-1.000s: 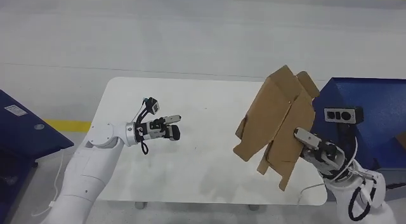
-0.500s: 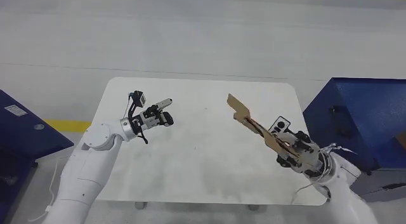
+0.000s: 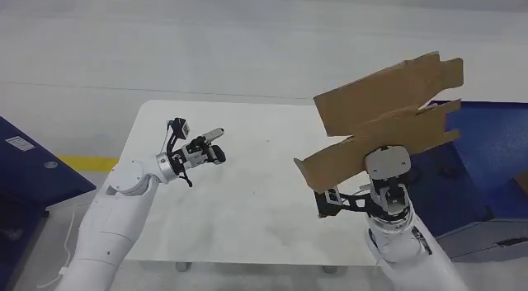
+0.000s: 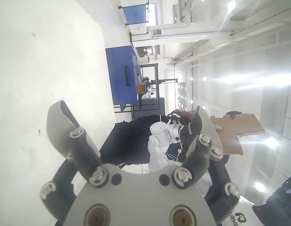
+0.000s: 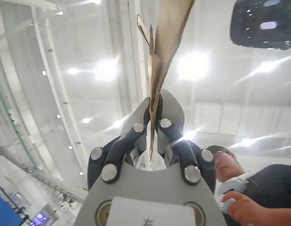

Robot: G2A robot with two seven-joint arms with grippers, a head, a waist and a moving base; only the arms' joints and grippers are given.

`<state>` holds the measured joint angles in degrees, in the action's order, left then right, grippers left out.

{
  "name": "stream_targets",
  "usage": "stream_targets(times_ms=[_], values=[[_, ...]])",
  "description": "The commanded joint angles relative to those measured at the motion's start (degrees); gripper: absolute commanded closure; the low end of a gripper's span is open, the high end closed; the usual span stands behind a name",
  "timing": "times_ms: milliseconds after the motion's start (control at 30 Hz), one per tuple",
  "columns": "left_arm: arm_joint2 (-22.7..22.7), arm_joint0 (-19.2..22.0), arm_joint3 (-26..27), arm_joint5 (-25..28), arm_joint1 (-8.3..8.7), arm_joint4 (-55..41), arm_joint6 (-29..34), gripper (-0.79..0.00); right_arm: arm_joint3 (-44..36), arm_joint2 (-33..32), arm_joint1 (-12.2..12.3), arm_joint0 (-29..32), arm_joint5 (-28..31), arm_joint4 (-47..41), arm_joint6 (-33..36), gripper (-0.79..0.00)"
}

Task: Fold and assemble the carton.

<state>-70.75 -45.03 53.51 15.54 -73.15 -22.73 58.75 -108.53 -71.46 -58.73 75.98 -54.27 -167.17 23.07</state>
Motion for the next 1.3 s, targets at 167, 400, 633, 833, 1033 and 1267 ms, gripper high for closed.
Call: stream_targets(times_ms=[167,400,633,833,1033,1267], values=[[0.0,0.0,0.0,0.0,0.0,0.0,0.0,-0.785,-0.55,-0.6,0.15,-1.05,2.2,-4.57,-9.82,0.0],[0.0,0.0,0.0,0.0,0.0,0.0,0.0,-0.785,-0.05,-5.24,-0.76,-1.18,4.8,11.0,-5.27,0.0],[0.0,0.0,0.0,0.0,0.0,0.0,0.0,-0.785,0.31,-12.45,-2.01,-2.03,22.11,57.35,16.83,0.0],[0.0,0.0,0.0,0.0,0.0,0.0,0.0,-0.785,0.69,-14.69,-1.92,-2.82,41.93,88.49,31.02,0.0],[0.0,0.0,0.0,0.0,0.0,0.0,0.0,-0.785,-4.02,-14.83,-1.82,-1.48,56.69,107.56,37.77,0.0],[0.0,0.0,0.0,0.0,0.0,0.0,0.0,-0.785,-10.55,-14.63,-1.96,0.82,72.48,127.96,36.45,0.0]])
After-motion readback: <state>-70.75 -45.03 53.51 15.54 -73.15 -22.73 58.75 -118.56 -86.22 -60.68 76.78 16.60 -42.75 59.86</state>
